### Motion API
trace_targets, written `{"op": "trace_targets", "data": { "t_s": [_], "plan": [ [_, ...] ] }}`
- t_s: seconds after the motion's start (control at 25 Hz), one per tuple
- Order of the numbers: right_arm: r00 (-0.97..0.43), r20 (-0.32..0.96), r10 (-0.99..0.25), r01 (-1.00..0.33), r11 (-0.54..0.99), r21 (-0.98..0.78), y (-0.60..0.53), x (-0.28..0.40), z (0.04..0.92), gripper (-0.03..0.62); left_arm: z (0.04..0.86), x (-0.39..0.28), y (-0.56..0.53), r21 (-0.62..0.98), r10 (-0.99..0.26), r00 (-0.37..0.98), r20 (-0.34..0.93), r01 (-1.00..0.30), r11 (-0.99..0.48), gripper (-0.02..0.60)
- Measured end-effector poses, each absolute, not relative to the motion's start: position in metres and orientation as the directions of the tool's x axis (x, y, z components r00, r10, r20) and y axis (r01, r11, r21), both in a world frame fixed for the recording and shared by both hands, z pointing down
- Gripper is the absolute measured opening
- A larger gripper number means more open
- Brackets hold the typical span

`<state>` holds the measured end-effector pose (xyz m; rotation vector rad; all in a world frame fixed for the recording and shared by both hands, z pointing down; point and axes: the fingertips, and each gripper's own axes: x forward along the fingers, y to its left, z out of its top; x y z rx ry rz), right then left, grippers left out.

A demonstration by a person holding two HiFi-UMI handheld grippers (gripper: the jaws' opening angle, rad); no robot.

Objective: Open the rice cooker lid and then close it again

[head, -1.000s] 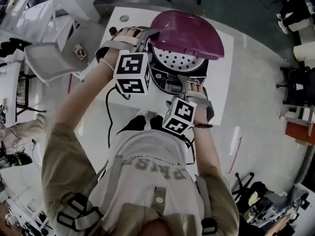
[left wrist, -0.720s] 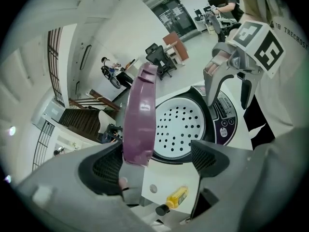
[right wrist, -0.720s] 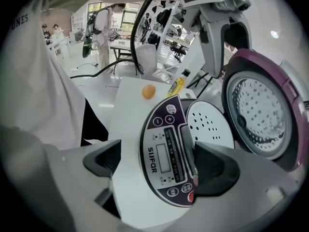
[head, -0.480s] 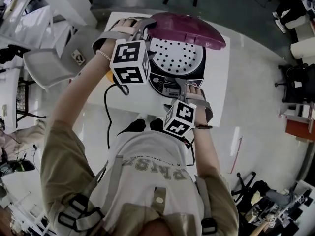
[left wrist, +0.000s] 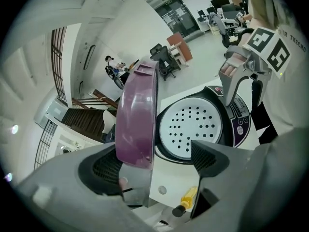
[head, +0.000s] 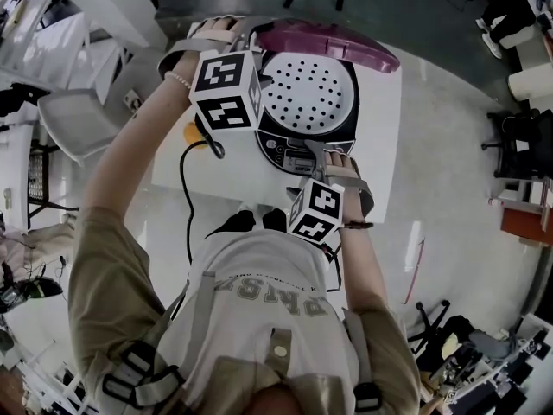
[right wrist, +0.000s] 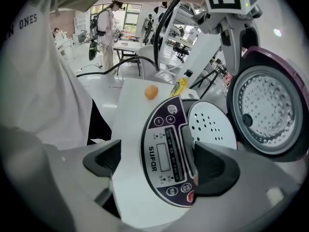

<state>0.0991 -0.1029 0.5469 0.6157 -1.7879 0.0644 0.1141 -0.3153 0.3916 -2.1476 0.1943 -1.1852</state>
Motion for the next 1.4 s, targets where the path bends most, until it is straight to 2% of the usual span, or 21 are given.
{"op": "trace_targets", "data": {
  "t_s": [1.4],
  "plan": [
    [-0.238,0.911,-0.336,-0.448,0.870,0.204,-0.103,0.098,0.543,0.448,0.358,0.144,-0.408,-0.587,-0.450,0.550,0.704,0.094,-0.804,0.453]
  ]
}}
